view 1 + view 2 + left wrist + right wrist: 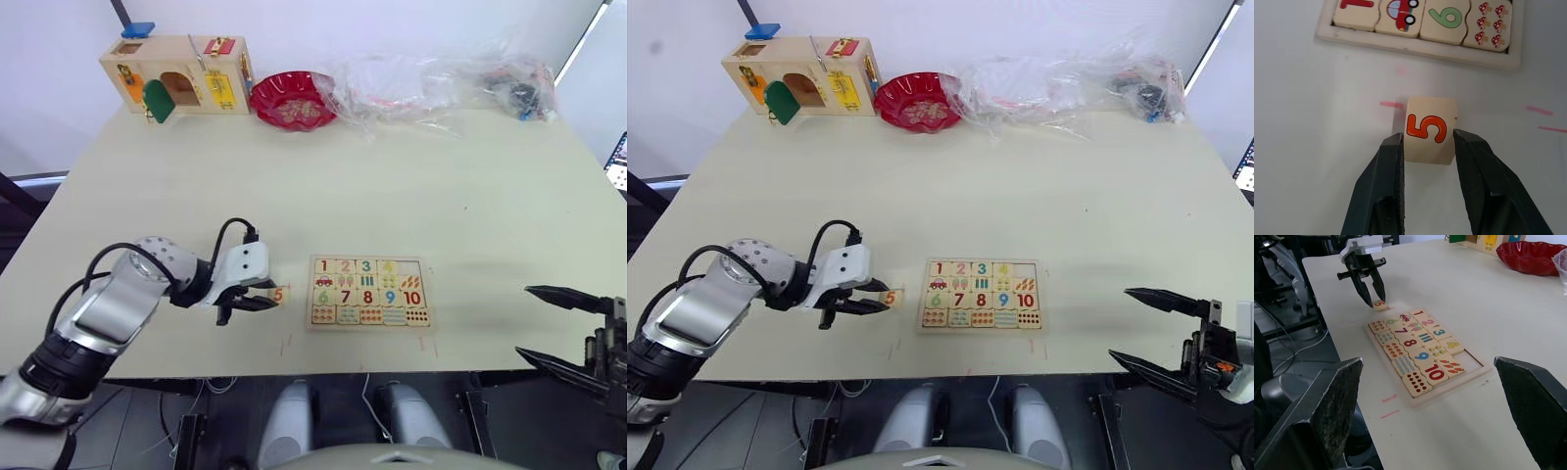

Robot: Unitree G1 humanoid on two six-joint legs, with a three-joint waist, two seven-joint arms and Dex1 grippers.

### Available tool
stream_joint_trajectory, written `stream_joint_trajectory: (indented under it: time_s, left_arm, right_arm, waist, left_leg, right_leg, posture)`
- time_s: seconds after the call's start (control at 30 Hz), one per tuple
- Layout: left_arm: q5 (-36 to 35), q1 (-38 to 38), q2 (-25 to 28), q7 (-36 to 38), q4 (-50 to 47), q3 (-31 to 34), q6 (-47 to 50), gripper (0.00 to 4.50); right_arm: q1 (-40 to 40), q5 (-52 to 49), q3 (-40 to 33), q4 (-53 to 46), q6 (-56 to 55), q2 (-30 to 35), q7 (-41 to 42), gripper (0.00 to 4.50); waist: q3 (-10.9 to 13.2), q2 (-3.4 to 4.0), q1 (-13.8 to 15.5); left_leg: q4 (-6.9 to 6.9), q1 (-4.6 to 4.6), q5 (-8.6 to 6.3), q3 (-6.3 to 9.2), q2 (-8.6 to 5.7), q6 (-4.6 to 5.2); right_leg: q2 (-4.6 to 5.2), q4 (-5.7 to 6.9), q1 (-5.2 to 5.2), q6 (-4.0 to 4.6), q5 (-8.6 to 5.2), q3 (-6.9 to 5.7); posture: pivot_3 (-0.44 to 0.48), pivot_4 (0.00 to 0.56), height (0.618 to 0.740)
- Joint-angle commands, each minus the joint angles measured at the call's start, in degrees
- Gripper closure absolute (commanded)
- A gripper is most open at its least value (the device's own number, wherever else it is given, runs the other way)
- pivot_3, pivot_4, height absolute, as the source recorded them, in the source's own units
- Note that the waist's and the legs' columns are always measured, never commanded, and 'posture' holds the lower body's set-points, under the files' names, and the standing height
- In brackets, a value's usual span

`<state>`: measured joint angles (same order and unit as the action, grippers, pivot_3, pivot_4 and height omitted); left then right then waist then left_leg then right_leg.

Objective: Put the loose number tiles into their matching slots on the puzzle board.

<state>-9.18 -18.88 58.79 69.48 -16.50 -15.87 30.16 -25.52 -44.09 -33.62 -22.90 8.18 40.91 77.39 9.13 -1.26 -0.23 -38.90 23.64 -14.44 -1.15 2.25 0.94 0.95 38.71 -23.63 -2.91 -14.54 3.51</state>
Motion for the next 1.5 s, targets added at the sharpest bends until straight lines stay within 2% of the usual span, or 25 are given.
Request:
stream_joint_trajectory:
  time_s: [0.03,0.1,0.13,0.17,0.2,0.27,0.33,0.43,0.57,0.8,1.07,1.5]
  left_arm:
    - [1.0,-0.9,-1.0,-0.7,-2.4,-1.0,1.7,3.53]
    - [0.9,-1.9,-1.8,-0.5,-2.3,-1.1,2.6,2.47]
    - [0.9,-2.2,-1.4,0.2,-1.9,-0.8,1.8,2.15]
    - [0.8,-2.4,-1.1,0.9,-1.4,-0.3,0.5,1.55]
    - [-0.7,-2.9,-1.0,2.1,-0.5,1.0,0.0,1.23]
    - [-3.6,-3.6,-1.0,4.7,1.6,3.3,-0.7,0.30]
    - [-7.5,-3.1,-1.8,10.3,7.0,7.1,-9.9,0.30]
    - [-9.0,-3.3,-0.2,16.2,11.2,7.8,-13.3,0.30]
    - [-11.5,-3.7,-3.8,19.9,16.2,8.8,-19.2,0.30]
    - [-9.1,-4.3,-8.3,19.5,25.6,8.2,-26.1,0.30]
    - [-4.8,-5.0,-9.5,20.3,31.8,6.4,-32.8,0.30]
    - [-2.9,-4.7,-11.6,20.2,34.3,5.8,-35.2,0.30]
  right_arm:
    - [-0.5,-0.9,-0.7,-2.4,0.3,0.7,-0.3,0.00]
    - [-0.9,-0.9,-0.9,-2.6,0.4,0.6,-0.4,0.00]
    - [-1.1,-1.0,-1.0,-2.7,0.5,0.5,-0.4,0.00]
    - [-1.3,-1.1,-1.1,-2.9,0.5,0.5,-0.4,0.00]
    - [-1.5,-1.2,-1.3,-3.0,0.6,0.5,-0.5,0.00]
    - [-1.7,-1.3,-1.4,-3.1,0.6,0.5,-0.6,0.00]
    - [-1.8,-1.4,-1.3,-3.2,0.6,0.4,-0.9,0.00]
    - [-1.7,-1.6,-1.4,-3.3,0.7,0.4,-1.2,0.00]
    - [-1.7,-1.7,-1.2,-3.7,0.8,0.4,-1.9,0.00]
    - [-2.6,-2.1,-1.9,-5.0,1.2,0.5,-2.6,0.00]
    - [-3.4,-2.7,-2.7,-5.9,1.9,0.7,-3.1,0.00]
    - [-4.0,-2.9,-2.8,-7.8,2.7,0.5,-4.8,0.00]
  waist:
    - [0.0,0.00,0.0]
    - [0.0,0.00,0.2]
    - [0.0,0.00,0.2]
    - [0.0,-0.01,0.2]
    - [0.0,0.00,0.2]
    - [0.0,0.00,0.2]
    - [0.0,0.00,0.2]
    - [0.0,0.01,0.0]
    - [0.0,0.01,0.2]
    - [0.0,0.00,0.2]
    - [0.0,0.00,0.1]
    - [0.0,0.01,0.1]
  left_leg:
    - [0.00,0.00,0.00,-0.01,0.00,0.00]
    - [0.00,0.00,0.00,0.00,-0.01,0.00]
    - [0.00,0.00,0.00,0.00,-0.01,0.00]
    - [-0.01,0.01,0.00,0.00,-0.01,0.00]
    - [-0.01,0.01,0.00,0.00,-0.01,0.00]
    - [-0.01,0.00,0.00,0.01,-0.01,0.00]
    - [-0.01,-0.01,0.00,-0.01,-0.01,0.00]
    - [0.00,-0.01,0.00,0.00,0.00,0.00]
    - [-0.01,0.00,0.00,-0.01,-0.01,0.00]
    - [-0.02,0.02,0.00,0.01,-0.01,0.00]
    - [-0.03,0.01,0.00,0.00,-0.01,0.00]
    - [-0.03,0.01,0.00,0.01,-0.01,0.00]
  right_leg:
    - [0.00,0.01,0.00,0.00,0.00,0.00]
    - [0.01,0.00,0.01,0.00,0.00,0.00]
    - [0.01,0.00,0.01,-0.01,0.00,0.00]
    - [0.01,-0.01,0.01,-0.01,0.00,0.00]
    - [0.01,-0.01,0.01,-0.01,0.00,0.00]
    - [0.00,0.00,0.00,0.00,0.00,0.00]
    - [0.00,0.00,0.00,0.00,0.00,0.00]
    - [0.00,-0.01,0.00,0.02,0.00,-0.01]
    - [0.02,-0.01,0.01,0.01,0.00,-0.01]
    - [0.00,-0.01,0.00,0.00,0.01,-0.01]
    - [0.00,-0.01,0.01,0.00,0.01,-0.01]
    - [0.01,-0.01,0.01,0.00,0.01,-0.01]
  posture:
    - [0.000,0.150,0.740]
    - [0.000,0.150,0.740]
    - [0.000,0.150,0.740]
    - [0.000,0.150,0.740]
    - [0.000,0.150,0.740]
    - [0.000,0.150,0.740]
    - [0.000,0.150,0.740]
    - [0.000,0.150,0.740]
    - [0.000,0.150,0.740]
    - [0.000,0.150,0.740]
    - [0.000,0.150,0.740]
    - [0.000,0.150,0.740]
